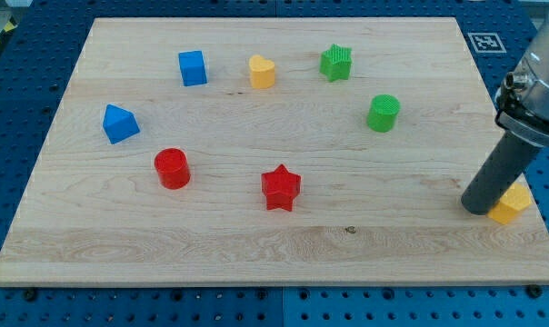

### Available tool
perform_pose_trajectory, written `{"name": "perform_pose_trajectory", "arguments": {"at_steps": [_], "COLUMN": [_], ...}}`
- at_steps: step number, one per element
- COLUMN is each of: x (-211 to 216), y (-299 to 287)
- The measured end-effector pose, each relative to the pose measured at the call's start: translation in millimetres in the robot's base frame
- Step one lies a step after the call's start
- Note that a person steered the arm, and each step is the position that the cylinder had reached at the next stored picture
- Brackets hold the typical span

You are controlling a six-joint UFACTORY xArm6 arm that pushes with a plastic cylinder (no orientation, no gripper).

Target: Push your arm towards the green circle

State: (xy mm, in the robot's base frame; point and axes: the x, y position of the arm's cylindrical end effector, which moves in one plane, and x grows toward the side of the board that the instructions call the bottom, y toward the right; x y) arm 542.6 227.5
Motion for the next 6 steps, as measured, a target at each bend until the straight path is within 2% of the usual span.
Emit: {"name": "perform_pose_trajectory", "arguments": {"at_steps": [2,6], "x": [0.0,-41.3], "y": [-3.2,-95.0]}}
